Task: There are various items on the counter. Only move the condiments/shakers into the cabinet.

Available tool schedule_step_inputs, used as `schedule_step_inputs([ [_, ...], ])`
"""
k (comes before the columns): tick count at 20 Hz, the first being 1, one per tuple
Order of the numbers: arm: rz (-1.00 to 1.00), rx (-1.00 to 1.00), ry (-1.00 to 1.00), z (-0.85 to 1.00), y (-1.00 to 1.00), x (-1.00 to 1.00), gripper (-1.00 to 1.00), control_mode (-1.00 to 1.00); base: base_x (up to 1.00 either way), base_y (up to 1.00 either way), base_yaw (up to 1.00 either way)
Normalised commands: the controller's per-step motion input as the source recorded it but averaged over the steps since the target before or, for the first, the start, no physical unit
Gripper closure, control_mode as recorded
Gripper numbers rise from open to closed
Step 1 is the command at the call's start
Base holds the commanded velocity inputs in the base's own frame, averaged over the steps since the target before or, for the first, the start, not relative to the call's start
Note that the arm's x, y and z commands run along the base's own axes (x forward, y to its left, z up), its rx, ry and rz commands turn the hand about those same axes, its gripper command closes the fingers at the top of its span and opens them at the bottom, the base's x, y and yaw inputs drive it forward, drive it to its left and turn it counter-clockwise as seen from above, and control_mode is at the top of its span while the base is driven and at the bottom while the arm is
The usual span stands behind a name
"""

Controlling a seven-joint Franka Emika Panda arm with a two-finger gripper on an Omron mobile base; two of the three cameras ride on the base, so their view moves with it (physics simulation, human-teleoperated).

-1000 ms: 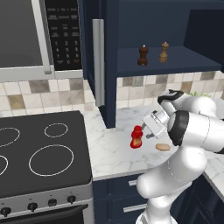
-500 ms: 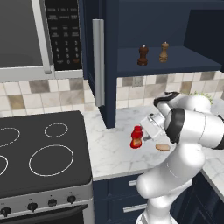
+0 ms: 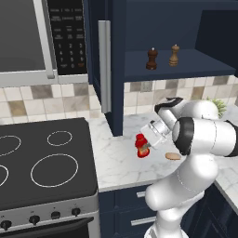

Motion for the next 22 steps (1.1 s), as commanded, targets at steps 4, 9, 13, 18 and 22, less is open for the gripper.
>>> schedule_step_inputs([
  [4,0.0,0.0,0.0,0.01,0.0,-0.01,1.0,-1.0,0.0,0.0,0.0],
  [9,-0.03,0.04,-0.05,0.66,0.0,-0.27,1.0,-1.0,0.0,0.0,0.0],
  [13,-0.14,0.02,-0.12,1.0,0.0,-0.26,1.0,-1.0,0.0,0.0,0.0],
  [18,-0.21,0.02,-0.1,1.0,0.0,-0.08,1.0,-1.0,0.0,0.0,0.0],
  [22,-0.25,0.01,-0.04,1.0,0.0,-0.14,1.0,-1.0,0.0,0.0,0.0],
])
